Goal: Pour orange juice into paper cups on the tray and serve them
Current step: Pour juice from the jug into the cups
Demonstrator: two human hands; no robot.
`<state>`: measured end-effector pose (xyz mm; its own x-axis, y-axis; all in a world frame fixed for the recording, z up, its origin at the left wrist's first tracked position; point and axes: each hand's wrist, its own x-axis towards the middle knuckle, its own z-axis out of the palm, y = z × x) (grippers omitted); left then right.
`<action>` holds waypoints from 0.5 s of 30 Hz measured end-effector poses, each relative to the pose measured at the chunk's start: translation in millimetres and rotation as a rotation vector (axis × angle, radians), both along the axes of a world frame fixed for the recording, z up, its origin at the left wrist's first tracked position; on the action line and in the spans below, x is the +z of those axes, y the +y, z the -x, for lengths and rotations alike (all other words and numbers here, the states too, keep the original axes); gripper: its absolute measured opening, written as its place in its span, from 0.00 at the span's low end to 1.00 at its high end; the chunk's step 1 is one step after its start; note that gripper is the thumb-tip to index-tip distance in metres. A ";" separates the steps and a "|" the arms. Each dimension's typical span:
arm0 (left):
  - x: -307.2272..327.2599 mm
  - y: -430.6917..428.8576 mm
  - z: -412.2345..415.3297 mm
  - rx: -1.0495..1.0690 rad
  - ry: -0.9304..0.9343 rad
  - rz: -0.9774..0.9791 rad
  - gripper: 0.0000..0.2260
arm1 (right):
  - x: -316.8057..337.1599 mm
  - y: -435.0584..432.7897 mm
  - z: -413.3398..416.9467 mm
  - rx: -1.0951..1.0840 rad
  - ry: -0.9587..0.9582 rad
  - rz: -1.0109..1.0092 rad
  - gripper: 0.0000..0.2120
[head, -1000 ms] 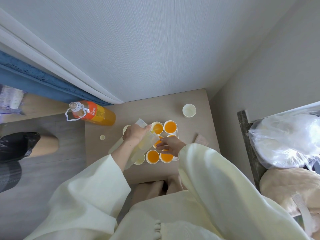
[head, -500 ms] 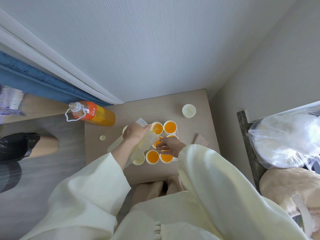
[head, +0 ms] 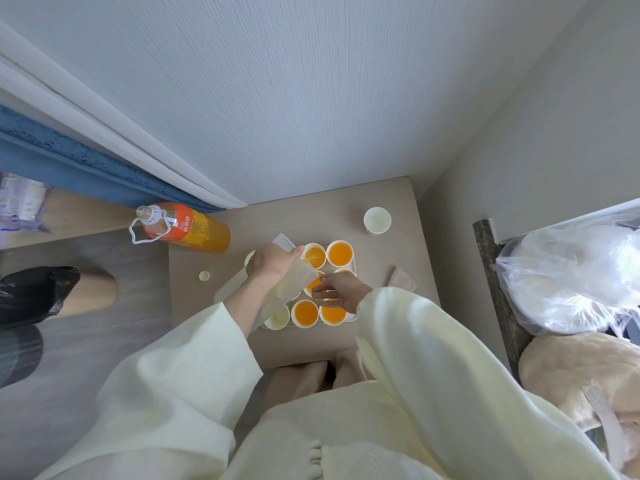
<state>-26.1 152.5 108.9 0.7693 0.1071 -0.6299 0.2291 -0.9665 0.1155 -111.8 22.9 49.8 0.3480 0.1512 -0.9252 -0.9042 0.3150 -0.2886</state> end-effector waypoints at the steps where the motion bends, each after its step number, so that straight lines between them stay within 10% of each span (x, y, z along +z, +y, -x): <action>1: -0.5 0.1 -0.2 0.003 0.000 0.000 0.28 | -0.3 0.0 0.1 0.001 0.001 0.002 0.11; 15: -0.8 0.0 0.1 -0.023 0.010 -0.013 0.28 | -1.2 -0.8 0.0 0.003 -0.002 0.009 0.10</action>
